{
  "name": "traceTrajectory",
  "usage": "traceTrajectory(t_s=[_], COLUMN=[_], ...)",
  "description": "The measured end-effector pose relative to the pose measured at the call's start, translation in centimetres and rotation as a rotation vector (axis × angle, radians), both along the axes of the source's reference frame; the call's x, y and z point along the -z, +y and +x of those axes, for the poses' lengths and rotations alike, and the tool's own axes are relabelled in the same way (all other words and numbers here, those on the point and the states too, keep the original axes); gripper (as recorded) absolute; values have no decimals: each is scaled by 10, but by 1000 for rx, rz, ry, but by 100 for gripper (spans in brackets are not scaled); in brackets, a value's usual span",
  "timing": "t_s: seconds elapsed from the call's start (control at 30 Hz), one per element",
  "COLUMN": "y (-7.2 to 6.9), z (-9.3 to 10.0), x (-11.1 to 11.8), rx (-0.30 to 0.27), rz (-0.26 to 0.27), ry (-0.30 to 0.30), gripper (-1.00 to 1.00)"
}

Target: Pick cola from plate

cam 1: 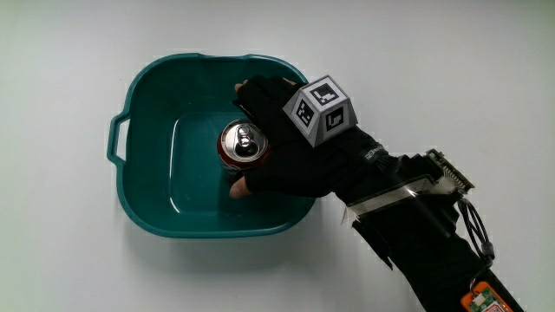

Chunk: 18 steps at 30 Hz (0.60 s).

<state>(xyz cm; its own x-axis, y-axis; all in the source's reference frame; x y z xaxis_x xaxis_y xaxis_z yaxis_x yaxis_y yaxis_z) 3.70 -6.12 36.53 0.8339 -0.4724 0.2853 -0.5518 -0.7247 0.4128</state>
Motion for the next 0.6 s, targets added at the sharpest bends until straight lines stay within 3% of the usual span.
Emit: traceTrajectory(t_s=[0.1,0.23,0.6], y=[-1,-2,-3], z=[0,1,3], x=[0,3,1], rx=[-4,-19,-39], rz=[1,25,26], ry=[-9,-11,-37], gripper=[0,19,71])
